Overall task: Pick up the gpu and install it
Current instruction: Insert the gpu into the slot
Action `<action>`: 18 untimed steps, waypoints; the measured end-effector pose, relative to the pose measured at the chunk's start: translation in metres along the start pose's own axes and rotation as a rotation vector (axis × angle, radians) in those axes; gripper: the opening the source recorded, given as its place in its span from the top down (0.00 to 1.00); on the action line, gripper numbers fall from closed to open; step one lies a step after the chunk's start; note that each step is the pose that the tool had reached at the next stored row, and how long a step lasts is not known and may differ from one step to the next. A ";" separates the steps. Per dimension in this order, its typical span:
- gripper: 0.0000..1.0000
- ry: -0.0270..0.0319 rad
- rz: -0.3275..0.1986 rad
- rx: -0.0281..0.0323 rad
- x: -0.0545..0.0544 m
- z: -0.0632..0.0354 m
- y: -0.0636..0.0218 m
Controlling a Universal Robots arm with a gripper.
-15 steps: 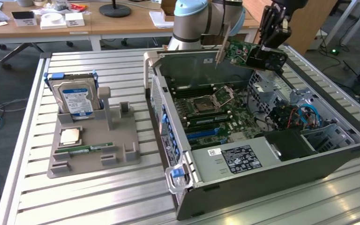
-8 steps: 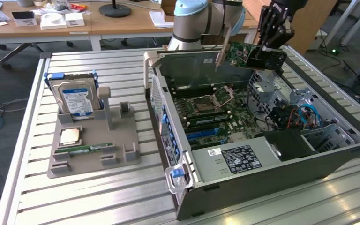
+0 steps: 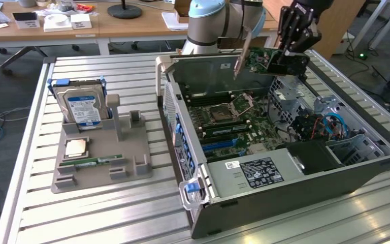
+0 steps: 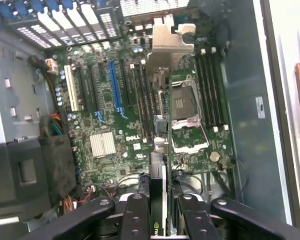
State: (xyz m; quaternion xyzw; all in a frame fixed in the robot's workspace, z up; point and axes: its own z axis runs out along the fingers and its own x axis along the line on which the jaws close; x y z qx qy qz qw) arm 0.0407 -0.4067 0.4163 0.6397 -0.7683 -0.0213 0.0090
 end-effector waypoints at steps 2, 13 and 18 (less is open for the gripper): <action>0.74 0.0013 -0.031 -0.0004 0.000 0.0001 0.0000; 0.74 0.0058 -0.129 -0.0017 0.000 0.0005 0.0000; 0.74 0.0058 -0.131 -0.0017 0.000 0.0006 0.0000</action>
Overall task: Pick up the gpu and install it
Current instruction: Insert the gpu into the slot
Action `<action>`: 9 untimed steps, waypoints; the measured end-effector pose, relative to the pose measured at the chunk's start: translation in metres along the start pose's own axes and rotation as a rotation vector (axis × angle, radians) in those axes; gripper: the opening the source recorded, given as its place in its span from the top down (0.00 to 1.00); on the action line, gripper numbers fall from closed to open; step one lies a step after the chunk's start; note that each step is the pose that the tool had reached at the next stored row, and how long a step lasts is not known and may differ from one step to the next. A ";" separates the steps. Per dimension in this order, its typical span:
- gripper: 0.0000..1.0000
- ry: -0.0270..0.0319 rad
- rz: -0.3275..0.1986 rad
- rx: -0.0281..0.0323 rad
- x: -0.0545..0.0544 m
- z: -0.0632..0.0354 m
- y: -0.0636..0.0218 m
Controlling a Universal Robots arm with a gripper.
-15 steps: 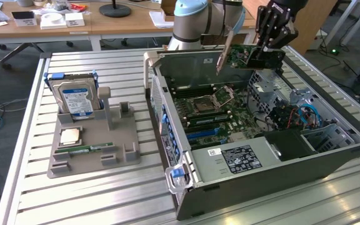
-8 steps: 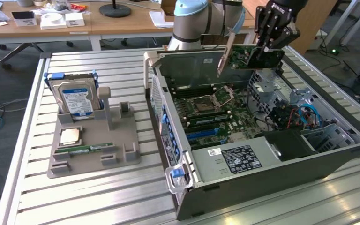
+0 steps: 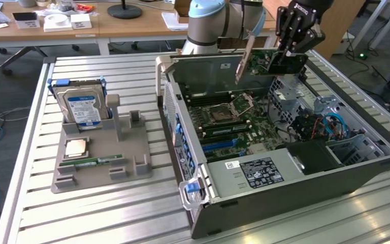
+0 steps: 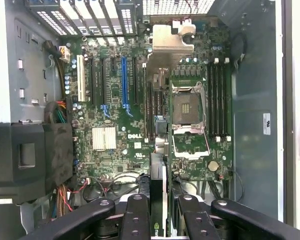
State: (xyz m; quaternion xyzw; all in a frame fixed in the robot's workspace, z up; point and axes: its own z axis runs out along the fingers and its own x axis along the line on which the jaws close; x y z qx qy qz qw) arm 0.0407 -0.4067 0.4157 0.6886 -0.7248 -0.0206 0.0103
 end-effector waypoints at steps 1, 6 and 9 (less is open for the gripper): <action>0.74 0.0001 -0.004 -0.0001 0.000 0.0001 0.0000; 0.74 0.0020 -0.045 -0.0006 0.000 0.0003 0.0000; 0.74 0.0023 -0.053 -0.0002 0.000 0.0017 0.0010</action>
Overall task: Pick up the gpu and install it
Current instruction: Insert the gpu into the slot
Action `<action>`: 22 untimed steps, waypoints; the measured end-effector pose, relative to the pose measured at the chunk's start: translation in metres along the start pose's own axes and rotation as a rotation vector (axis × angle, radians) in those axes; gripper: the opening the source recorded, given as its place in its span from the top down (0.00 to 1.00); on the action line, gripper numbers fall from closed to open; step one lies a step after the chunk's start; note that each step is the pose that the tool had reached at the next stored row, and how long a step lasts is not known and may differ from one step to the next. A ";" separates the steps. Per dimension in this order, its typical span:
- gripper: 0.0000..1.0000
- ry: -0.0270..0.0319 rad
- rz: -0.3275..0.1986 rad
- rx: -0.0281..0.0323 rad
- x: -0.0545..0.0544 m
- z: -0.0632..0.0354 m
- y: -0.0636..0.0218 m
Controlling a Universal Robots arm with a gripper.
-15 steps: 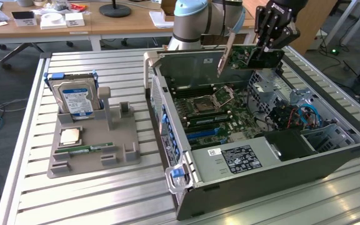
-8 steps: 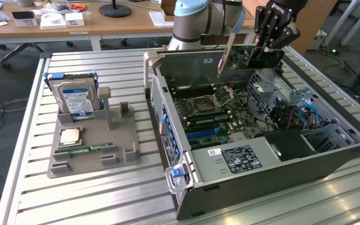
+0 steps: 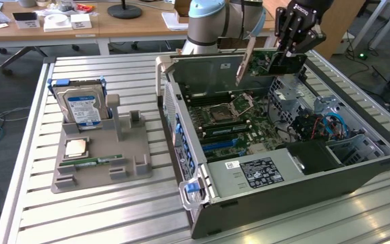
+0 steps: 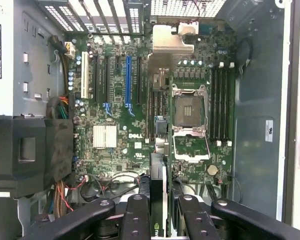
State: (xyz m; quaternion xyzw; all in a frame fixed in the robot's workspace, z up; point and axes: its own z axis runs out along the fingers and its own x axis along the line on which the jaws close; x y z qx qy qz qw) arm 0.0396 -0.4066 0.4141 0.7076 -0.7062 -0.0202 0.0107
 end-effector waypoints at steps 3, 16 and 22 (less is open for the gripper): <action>0.74 0.0000 -0.002 0.0046 0.000 0.0034 0.0020; 0.74 0.0002 -0.004 0.0111 0.000 0.0191 0.0136; 0.74 0.0003 -0.005 0.0134 0.000 0.0223 0.0169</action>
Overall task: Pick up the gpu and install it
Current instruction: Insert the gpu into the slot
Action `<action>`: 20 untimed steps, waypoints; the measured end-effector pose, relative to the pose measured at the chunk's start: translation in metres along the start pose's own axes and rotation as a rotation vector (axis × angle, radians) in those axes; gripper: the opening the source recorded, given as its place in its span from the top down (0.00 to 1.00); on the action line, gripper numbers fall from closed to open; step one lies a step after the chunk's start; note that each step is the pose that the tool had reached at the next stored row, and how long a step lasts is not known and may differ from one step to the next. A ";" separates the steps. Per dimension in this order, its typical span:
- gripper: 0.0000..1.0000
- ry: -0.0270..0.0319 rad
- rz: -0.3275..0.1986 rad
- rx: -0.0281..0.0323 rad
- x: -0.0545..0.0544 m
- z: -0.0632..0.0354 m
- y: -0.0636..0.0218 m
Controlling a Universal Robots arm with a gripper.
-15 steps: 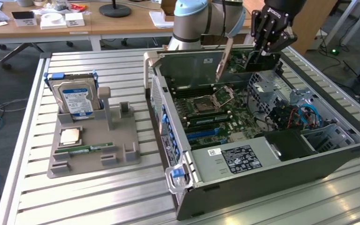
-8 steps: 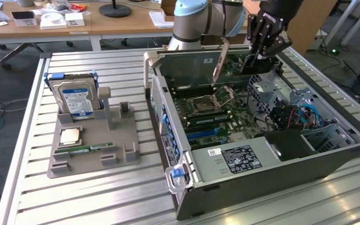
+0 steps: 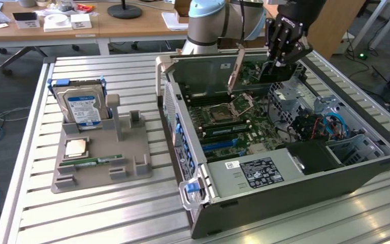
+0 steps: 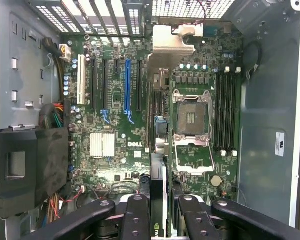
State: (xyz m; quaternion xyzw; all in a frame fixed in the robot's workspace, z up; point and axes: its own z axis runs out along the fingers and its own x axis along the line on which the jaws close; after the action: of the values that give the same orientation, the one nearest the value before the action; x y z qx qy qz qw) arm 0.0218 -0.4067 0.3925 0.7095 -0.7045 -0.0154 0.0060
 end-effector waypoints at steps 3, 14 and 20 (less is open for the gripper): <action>0.74 0.0000 0.000 0.0000 0.000 0.0002 0.0000; 0.74 0.0001 0.000 0.0000 0.000 0.0050 0.0004; 0.74 -0.0002 0.000 0.0018 0.000 0.0059 0.0020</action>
State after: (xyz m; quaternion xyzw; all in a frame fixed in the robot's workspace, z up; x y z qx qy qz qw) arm 0.0196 -0.4067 0.3867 0.7095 -0.7045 -0.0148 0.0053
